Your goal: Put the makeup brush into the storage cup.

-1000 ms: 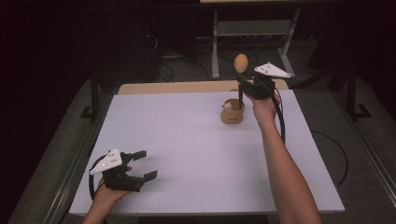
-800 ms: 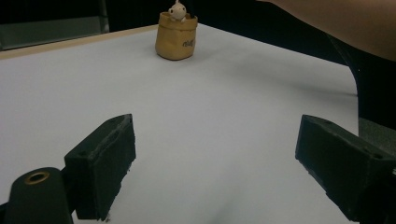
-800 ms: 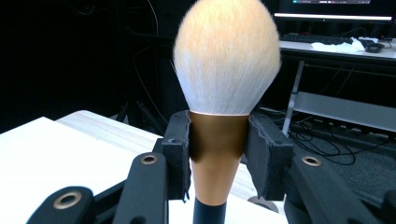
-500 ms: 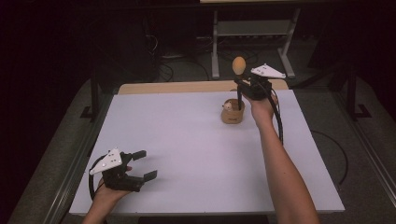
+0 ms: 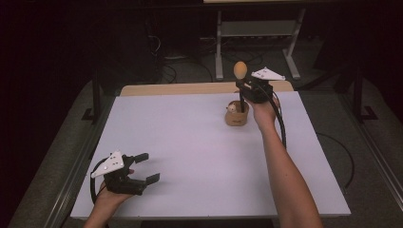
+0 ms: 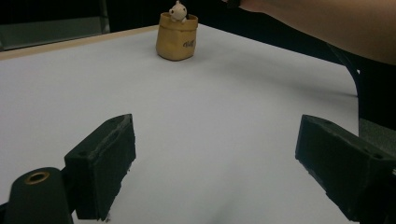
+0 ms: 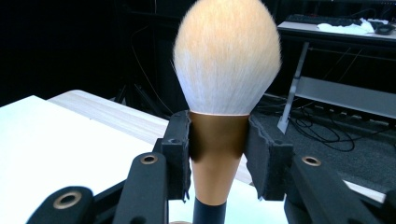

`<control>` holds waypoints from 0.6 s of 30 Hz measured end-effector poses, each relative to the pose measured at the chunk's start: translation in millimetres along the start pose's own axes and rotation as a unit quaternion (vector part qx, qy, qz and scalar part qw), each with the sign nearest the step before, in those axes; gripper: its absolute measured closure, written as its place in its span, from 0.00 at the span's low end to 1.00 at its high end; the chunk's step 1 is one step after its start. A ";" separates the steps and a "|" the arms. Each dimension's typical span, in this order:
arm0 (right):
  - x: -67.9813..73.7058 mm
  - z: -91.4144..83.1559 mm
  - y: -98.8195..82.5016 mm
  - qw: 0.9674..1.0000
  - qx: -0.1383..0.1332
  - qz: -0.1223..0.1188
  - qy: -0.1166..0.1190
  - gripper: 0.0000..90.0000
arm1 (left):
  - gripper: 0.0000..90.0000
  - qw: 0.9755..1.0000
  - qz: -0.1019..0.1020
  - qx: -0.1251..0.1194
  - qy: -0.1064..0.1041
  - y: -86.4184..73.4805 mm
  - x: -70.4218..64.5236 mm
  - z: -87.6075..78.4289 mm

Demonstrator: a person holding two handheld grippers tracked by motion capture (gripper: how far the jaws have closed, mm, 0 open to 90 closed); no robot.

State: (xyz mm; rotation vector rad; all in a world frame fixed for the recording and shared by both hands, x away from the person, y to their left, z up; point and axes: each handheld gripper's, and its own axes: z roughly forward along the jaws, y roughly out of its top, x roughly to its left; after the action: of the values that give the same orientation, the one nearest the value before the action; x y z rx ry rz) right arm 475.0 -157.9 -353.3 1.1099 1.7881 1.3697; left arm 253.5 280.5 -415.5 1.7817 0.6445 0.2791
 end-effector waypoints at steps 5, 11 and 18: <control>0.0 2.1 -2.4 1.000 0.007 -0.004 0.000 0.68 | 0.13 1.000 -0.001 -0.001 0.000 -0.1 0.3 -0.1; 1.6 4.0 -5.1 1.000 0.019 -0.005 0.005 0.68 | 0.13 1.000 0.000 0.000 0.000 0.0 0.1 0.1; 2.7 6.3 -8.3 0.999 0.032 -0.008 0.013 0.68 | 0.13 1.000 0.000 0.001 0.000 0.0 0.2 0.1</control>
State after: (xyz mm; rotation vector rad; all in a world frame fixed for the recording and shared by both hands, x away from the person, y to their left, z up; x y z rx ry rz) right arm 477.1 -153.7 -362.9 1.1143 1.8672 1.3321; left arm 253.7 280.5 -415.6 1.7834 0.6458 0.2785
